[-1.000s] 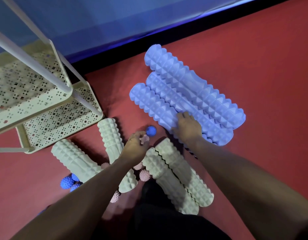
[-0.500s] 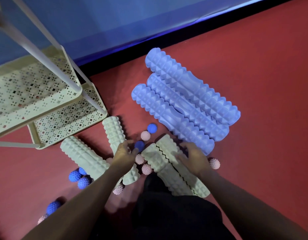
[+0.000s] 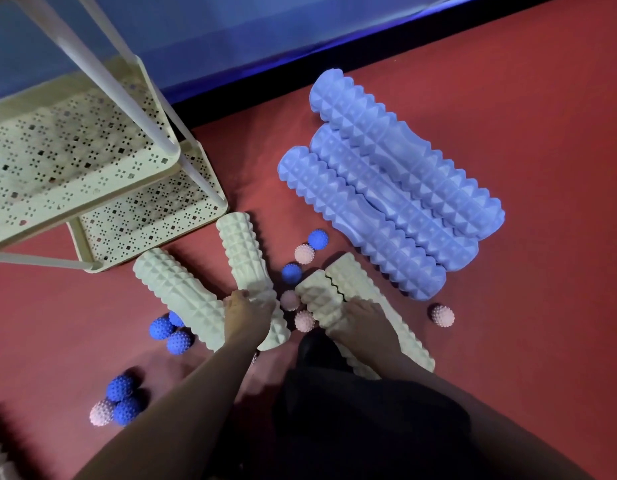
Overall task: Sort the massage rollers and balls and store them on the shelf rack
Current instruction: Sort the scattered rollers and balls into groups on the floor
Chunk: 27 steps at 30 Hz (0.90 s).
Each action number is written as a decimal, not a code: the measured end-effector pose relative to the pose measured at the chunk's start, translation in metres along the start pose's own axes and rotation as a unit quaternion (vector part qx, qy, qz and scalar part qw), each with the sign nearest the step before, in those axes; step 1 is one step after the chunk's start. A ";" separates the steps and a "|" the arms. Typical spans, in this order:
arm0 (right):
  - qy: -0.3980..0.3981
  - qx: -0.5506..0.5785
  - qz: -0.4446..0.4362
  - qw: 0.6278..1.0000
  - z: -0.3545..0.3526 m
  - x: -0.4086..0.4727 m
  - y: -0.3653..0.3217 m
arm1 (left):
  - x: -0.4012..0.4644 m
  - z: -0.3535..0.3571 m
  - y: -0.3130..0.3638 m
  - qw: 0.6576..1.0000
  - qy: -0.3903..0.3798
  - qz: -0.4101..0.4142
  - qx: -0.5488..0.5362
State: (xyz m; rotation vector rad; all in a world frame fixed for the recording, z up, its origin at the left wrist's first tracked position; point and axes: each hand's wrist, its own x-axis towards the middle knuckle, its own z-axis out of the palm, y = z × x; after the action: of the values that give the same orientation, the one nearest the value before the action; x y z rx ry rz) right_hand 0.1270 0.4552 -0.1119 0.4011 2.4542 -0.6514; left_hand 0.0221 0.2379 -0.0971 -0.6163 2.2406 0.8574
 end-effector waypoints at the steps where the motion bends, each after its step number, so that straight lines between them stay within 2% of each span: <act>1: -0.009 0.007 0.007 1.000 0.002 0.001 -0.002 | 0.001 0.001 0.002 1.000 -0.002 -0.010 0.006; 3: 0.007 0.021 0.030 0.999 0.006 0.003 -0.005 | 0.005 0.003 0.007 1.000 0.000 -0.024 0.016; 5: 0.027 -0.007 0.033 0.999 0.011 0.003 -0.008 | 0.006 0.003 0.012 0.998 -0.004 -0.050 0.044; 7: 0.048 -0.039 0.036 0.997 0.015 0.005 -0.012 | 0.011 0.003 0.016 0.992 -0.004 -0.046 0.117; 9: 0.075 -0.053 0.052 0.994 0.016 0.008 -0.016 | 0.014 0.002 0.023 0.988 -0.012 -0.076 0.135; 12: 0.105 -0.093 0.059 0.988 0.018 0.012 -0.021 | 0.025 0.001 0.022 0.989 -0.013 -0.101 0.107; 15: 0.145 -0.124 0.055 0.980 0.017 0.015 -0.015 | 0.030 0.000 0.020 0.993 -0.042 -0.080 0.077; 18: 0.125 -0.145 0.069 0.979 0.013 0.021 -0.006 | 0.034 0.002 0.019 0.995 -0.038 -0.069 0.063; 24: 0.166 -0.045 0.064 0.983 0.006 0.016 0.001 | 0.037 0.008 0.019 0.996 -0.024 -0.046 0.075; 27: 0.181 0.016 0.050 0.982 0.000 0.016 0.002 | 0.029 0.011 0.014 0.987 0.048 0.040 0.150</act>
State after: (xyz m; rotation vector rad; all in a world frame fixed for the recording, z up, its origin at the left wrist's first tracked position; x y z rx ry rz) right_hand 0.1147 0.4590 -0.1218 0.7036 2.7442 -0.6196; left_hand -0.0014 0.2493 -0.1182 -0.4359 2.4339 0.5193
